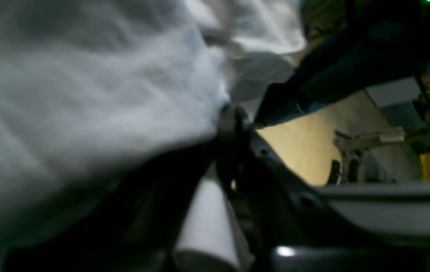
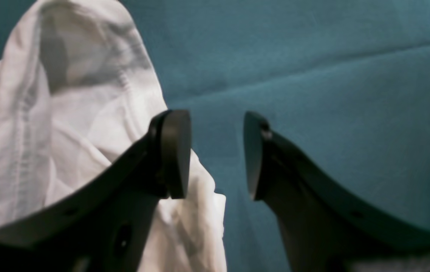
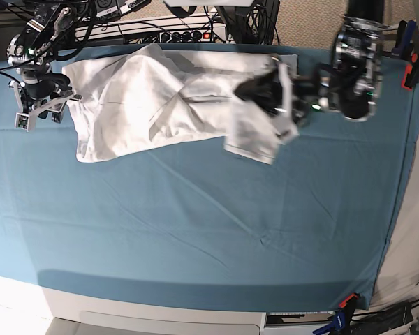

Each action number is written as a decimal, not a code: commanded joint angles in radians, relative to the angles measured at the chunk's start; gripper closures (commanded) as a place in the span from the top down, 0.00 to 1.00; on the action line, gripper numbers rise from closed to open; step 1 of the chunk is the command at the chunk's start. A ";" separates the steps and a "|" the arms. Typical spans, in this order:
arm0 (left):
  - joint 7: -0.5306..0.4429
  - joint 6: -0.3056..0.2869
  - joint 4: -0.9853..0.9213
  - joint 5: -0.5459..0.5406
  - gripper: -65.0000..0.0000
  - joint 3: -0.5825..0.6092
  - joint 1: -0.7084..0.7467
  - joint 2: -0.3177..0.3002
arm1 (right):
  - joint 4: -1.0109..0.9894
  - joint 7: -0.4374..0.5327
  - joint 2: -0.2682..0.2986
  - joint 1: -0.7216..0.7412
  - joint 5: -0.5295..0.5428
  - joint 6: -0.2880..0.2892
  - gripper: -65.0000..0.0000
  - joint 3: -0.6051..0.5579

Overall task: Fold the T-shirt properly
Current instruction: 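Fold the grasped strip end toward the right gripper with the left gripper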

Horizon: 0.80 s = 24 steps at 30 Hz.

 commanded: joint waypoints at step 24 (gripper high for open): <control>-0.098 -0.005 0.000 0.116 0.47 0.097 -0.043 0.109 | 0.014 0.015 0.014 0.006 0.010 0.005 0.36 0.003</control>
